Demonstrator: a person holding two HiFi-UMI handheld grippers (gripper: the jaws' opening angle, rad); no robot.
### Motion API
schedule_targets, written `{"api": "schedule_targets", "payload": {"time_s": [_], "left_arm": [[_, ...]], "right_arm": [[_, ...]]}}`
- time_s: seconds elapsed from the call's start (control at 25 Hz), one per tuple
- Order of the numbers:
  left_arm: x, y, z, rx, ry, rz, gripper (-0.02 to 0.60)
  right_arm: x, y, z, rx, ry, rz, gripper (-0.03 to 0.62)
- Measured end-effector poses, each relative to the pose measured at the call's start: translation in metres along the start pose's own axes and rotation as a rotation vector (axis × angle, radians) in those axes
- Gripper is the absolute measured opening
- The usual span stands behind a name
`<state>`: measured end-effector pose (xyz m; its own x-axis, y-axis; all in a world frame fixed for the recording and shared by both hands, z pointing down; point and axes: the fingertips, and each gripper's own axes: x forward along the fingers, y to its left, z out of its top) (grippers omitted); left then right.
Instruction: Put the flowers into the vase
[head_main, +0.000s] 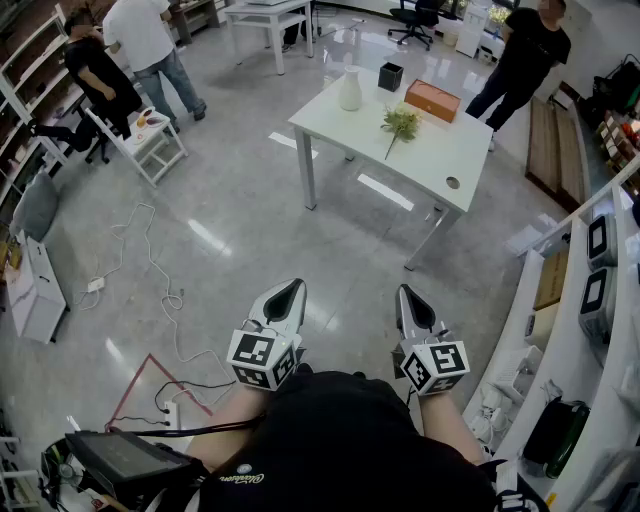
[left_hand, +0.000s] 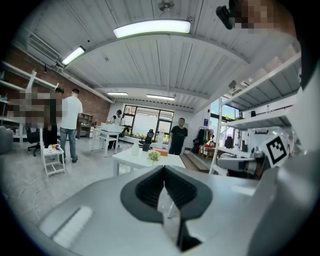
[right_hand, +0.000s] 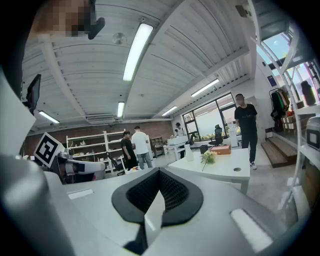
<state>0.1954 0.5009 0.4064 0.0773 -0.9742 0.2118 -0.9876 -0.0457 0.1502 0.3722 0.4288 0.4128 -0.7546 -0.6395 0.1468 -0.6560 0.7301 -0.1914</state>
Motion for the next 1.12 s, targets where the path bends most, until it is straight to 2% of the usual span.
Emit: {"api": "schedule_targets", "payload": {"time_s": [0.6,0.76,1.12], "left_arm": [[0.0,0.003,0.001,-0.006,-0.003,-0.013,0.006],[0.0,0.01,0.002,-0.015,-0.004,-0.012,0.006],[-0.003,0.038,-0.005,-0.045,0.002,-0.016,0.006]], "right_arm": [[0.005,0.01,0.0,0.008,-0.002,0.025,-0.002],[0.01,0.015,-0.002,0.033,0.001,0.043,-0.002],[0.029,0.027,-0.009,0.014,0.033,0.017,-0.002]]}}
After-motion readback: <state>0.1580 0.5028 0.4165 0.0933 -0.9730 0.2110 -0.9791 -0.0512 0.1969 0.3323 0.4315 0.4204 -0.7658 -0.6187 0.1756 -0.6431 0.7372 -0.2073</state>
